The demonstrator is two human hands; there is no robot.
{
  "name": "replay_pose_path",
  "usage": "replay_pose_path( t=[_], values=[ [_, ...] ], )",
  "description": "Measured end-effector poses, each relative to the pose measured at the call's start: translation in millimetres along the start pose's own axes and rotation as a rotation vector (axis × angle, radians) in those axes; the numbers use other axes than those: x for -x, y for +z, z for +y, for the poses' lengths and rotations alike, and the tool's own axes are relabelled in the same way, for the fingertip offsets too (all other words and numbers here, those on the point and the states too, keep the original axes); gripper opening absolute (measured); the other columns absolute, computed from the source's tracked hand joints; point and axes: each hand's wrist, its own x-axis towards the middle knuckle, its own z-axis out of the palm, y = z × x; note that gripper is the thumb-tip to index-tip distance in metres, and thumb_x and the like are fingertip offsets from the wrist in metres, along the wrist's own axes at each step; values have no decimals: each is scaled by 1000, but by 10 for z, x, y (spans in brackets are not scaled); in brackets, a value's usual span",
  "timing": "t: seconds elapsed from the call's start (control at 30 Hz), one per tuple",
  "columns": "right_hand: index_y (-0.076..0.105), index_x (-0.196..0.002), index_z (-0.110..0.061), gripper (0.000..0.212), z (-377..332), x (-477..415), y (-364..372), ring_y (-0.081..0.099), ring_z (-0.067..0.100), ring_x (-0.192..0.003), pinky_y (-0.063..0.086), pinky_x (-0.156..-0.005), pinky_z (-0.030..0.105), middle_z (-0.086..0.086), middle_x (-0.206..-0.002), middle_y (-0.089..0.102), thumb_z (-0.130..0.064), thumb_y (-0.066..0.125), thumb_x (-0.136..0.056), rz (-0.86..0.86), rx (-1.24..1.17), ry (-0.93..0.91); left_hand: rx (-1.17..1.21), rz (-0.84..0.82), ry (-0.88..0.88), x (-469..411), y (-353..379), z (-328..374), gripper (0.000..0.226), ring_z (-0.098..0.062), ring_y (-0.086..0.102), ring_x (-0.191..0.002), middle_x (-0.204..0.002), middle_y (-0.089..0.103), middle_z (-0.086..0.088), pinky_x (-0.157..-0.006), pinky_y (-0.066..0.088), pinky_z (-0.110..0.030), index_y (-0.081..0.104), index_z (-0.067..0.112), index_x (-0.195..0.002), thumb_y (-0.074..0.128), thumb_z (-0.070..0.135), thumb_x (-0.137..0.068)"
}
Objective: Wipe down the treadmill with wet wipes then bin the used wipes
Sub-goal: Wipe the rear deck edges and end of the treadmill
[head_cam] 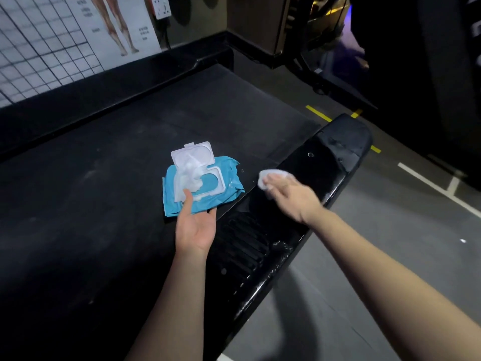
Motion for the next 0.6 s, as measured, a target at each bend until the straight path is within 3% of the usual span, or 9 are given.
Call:
replay_pose_path(
  t=[0.1,0.2,0.27,0.33,0.43,0.5,0.53,0.6],
  values=[
    [61,-135,-32,33,-196,520,237,41,1,-139,37,-115,30,-17,-146,53,-34,49,-104,-6,-71,-256,0,-17,3,-14,-12,6,41,-28,65,-131,-140,69,-8,-121,41,-51,57,19,-147,59,27,-107],
    [68,-129,-20,33,-172,1042,346,47,-6,-133,34,-115,20,-16,-134,64,-10,65,-98,164,-161,-341,6,-18,9,2,-19,2,41,-28,66,-130,-140,69,-8,-120,43,-50,57,20,-147,60,26,-106],
    [73,-122,-16,31,-75,1243,365,57,0,-126,43,-110,24,-16,-125,69,-4,68,-95,250,-248,-327,15,-14,6,6,-10,2,40,-27,66,-129,-139,70,-8,-119,43,-50,58,20,-145,61,26,-106],
    [77,-114,-17,30,-56,1309,320,65,4,-116,50,-102,26,-14,-117,73,2,65,-94,294,-391,-234,21,-1,4,7,-10,3,40,-28,66,-129,-138,70,-8,-119,43,-51,59,19,-144,62,25,-105],
    [79,-102,-19,34,-154,1178,89,70,3,-97,51,-83,19,-9,-105,77,8,60,-94,352,-821,108,22,11,3,-5,-19,-4,40,-28,67,-128,-137,71,-8,-119,43,-51,59,19,-145,62,25,-105],
    [78,-104,-14,28,-83,966,-129,70,10,-97,52,-83,22,-1,-106,77,5,59,-95,466,-1013,231,13,8,6,-21,-24,-6,40,-28,67,-129,-137,71,-8,-119,43,-52,58,19,-145,62,25,-106],
    [77,-106,-13,26,8,845,-233,70,11,-99,53,-85,22,-1,-107,77,3,59,-95,524,-1011,263,9,6,9,-30,-29,-9,41,-28,66,-129,-137,70,-8,-119,43,-52,57,19,-146,62,25,-106],
    [77,-109,-16,26,202,635,-350,69,5,-98,52,-86,21,-7,-108,76,-2,59,-96,620,-776,258,8,14,10,-41,-29,-8,41,-28,66,-130,-138,70,-8,-119,44,-52,57,19,-146,61,25,-106]
  ],
)
